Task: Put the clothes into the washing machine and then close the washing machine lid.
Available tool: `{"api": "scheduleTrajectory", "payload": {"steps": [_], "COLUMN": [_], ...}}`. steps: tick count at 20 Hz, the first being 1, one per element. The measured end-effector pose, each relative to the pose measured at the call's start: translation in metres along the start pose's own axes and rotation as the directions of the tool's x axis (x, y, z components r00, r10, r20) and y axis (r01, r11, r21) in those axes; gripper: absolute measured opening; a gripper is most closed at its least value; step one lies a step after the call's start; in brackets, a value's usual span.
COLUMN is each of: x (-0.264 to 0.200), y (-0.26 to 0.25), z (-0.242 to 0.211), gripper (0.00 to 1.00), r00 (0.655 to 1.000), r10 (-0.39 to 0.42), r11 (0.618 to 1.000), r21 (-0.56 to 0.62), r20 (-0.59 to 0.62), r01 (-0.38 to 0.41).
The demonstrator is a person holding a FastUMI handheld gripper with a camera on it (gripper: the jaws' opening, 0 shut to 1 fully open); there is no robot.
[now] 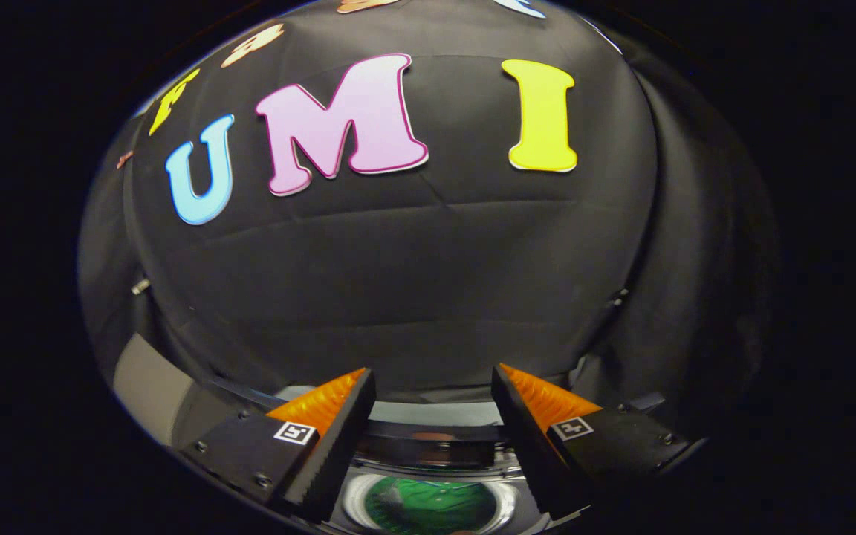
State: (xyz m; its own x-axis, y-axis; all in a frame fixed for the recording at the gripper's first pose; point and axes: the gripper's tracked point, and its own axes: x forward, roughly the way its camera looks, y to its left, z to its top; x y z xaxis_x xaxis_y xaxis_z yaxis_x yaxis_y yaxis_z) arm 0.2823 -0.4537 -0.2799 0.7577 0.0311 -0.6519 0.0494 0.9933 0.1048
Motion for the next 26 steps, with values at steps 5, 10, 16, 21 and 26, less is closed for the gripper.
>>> {"api": "scheduleTrajectory", "payload": {"steps": [5, 10, 16, 21, 26], "x": [-0.013, -0.03, -0.044, -0.054, -0.068], "y": [-0.003, -0.006, -0.004, -0.005, -0.005], "z": [-0.004, -0.011, -0.018, -0.021, -0.029], "gripper": [1.0, 1.0, 1.0, 1.0, 1.0], "r00": [0.999, 0.998, 0.997, 0.993, 0.991], "r10": [-0.034, -0.063, -0.08, -0.106, -0.125], "r11": [0.999, 0.998, 0.997, 0.994, 0.992], "r21": [-0.007, -0.009, -0.005, -0.008, -0.01], "r20": [0.006, 0.012, 0.022, 0.044, 0.055], "r01": [0.034, 0.063, 0.08, 0.107, 0.126]}}
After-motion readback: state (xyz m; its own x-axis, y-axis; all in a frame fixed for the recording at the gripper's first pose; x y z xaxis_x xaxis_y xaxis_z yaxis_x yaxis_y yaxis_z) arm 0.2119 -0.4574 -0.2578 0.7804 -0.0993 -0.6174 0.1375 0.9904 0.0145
